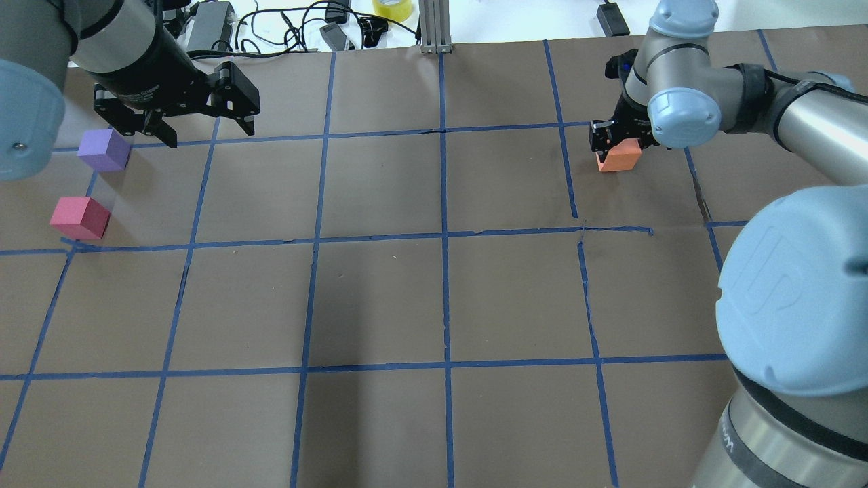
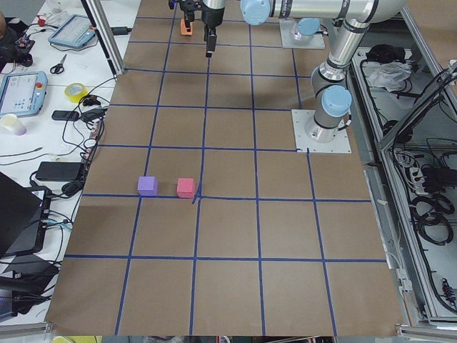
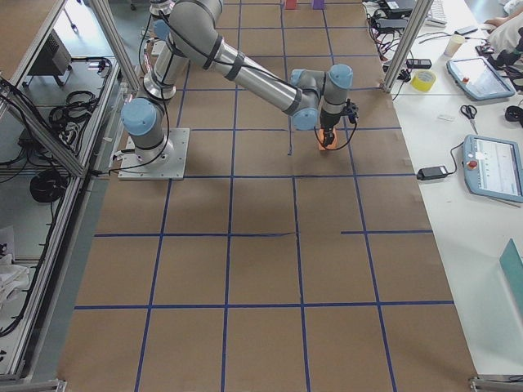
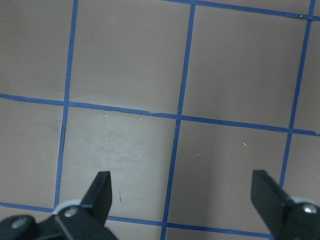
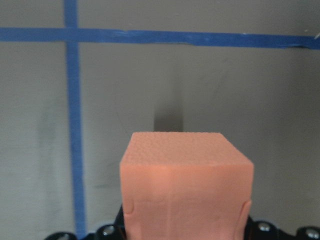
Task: Arrange blocks in a line
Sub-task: 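Lift the orange cube with the right gripper and carry it toward the table center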
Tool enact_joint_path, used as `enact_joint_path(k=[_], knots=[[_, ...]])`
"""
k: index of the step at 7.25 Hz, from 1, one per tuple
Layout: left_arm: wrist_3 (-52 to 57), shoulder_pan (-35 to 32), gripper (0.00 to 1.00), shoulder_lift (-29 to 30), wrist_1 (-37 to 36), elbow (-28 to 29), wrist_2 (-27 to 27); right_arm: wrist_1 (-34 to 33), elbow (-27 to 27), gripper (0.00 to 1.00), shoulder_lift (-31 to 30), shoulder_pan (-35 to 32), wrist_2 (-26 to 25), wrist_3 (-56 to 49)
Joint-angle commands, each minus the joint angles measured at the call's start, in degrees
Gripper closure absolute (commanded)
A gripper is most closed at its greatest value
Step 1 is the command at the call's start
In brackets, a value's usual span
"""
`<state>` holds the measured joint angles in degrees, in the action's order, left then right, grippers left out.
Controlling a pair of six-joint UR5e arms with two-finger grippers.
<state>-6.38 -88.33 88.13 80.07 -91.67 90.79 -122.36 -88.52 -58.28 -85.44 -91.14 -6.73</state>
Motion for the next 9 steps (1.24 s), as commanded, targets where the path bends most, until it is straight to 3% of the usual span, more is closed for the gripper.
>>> enact_joint_path(k=[1, 3, 5, 9], knots=[[0.0, 0.0, 0.00, 0.0, 0.0, 0.0, 0.0, 2.1, -0.1, 1.00, -4.3, -9.9, 0.3, 11.8], [0.1, 0.0, 0.00, 0.1, -0.1, 0.0, 0.0, 1.5, 0.0, 1.00, -3.7, -21.6, 1.1, 30.0], [0.1, 0.0, 0.00, 0.0, -0.1, -0.1, 0.1, 0.8, 1.7, 1.00, -0.8, -29.7, 1.0, 41.9], [0.3, 0.0, 0.00, -0.2, 0.0, -0.1, 0.1, -2.4, 6.4, 0.98, 6.1, -31.8, 0.9, 45.7]])
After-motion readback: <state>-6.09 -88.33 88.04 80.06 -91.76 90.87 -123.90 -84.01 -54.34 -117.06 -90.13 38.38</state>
